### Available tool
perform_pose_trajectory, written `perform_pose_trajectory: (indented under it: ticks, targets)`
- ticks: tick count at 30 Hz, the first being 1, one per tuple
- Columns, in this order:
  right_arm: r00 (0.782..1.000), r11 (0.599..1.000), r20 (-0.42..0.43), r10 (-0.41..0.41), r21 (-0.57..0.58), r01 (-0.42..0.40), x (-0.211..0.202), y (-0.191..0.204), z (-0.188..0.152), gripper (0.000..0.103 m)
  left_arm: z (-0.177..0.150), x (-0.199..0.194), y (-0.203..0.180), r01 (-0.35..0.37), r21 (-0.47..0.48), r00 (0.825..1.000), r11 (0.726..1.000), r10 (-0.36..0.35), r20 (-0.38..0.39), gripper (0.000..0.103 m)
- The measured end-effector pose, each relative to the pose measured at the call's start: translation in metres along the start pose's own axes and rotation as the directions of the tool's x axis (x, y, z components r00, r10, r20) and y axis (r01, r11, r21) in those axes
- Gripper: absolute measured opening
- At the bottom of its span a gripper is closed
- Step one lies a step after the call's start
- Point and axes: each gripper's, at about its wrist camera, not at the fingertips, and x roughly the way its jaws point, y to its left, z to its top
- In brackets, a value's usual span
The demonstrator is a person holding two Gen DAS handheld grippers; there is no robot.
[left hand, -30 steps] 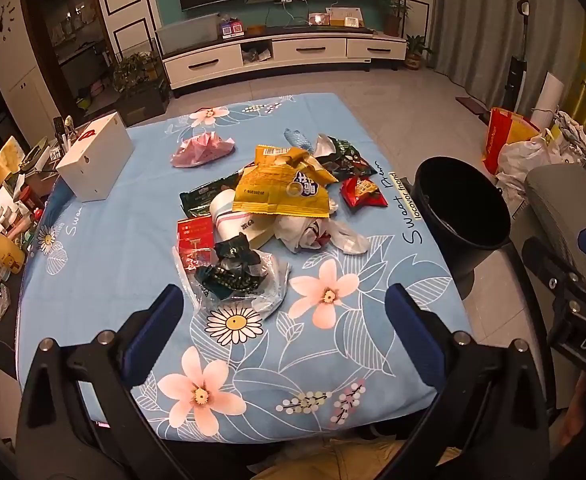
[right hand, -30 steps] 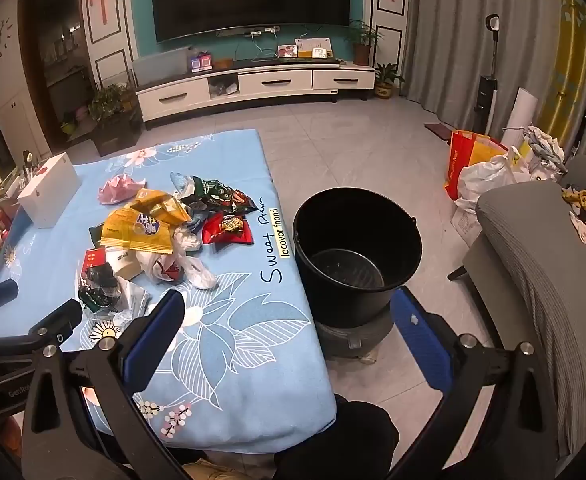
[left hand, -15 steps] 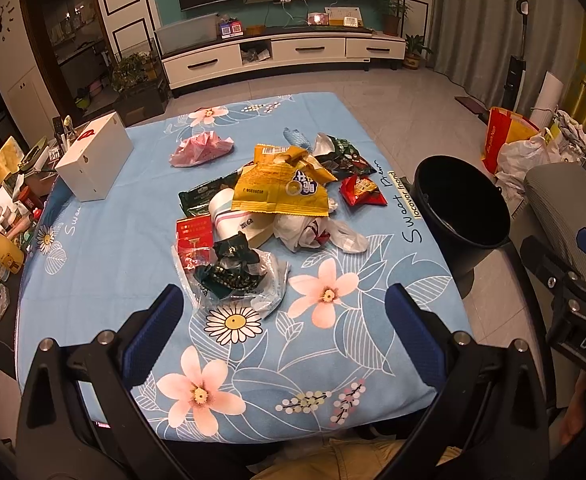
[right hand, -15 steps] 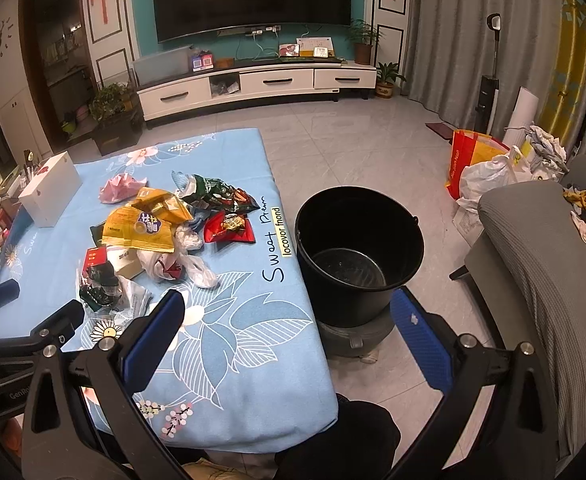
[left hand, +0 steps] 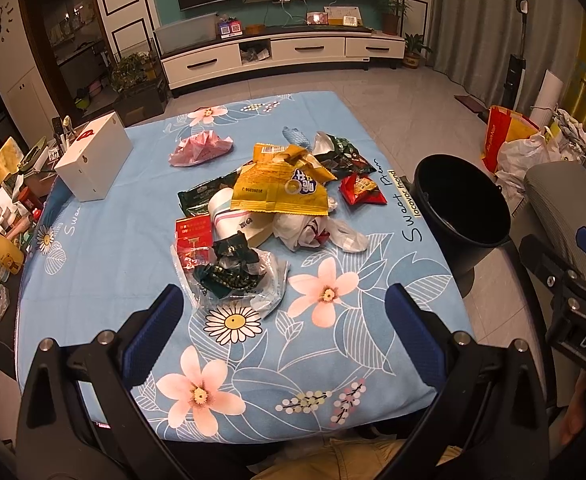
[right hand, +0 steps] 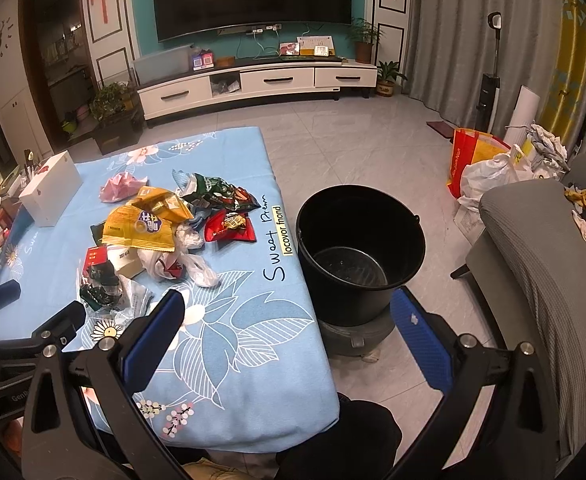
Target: Collect trash
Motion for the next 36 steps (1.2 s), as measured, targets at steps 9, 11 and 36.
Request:
perform_pose_trajectory:
  ticks: [9, 11, 36]
  targets:
    - [1.0, 1.0, -0.002, 0.003, -0.001, -0.003, 0.0013, 0.0028, -0.0024, 0.1, -0.0004, 0.0002, -0.0005, 0.0, 0.001, 1.0, 1.0, 0.0, 0.0, 0.1]
    - [1.0, 1.0, -0.002, 0.002, -0.001, -0.002, 0.0017, 0.0037, -0.0031, 0.1, -0.0005, 0.0003, -0.0006, 0.0, 0.001, 1.0, 1.0, 0.0, 0.001, 0.1]
    - [1.0, 1.0, -0.007, 0.004, 0.001, -0.004, 0.0046, 0.0043, -0.0042, 0.1, -0.0028, 0.0016, -0.0025, 0.0, 0.002, 1.0, 1.0, 0.0, -0.003, 0.1]
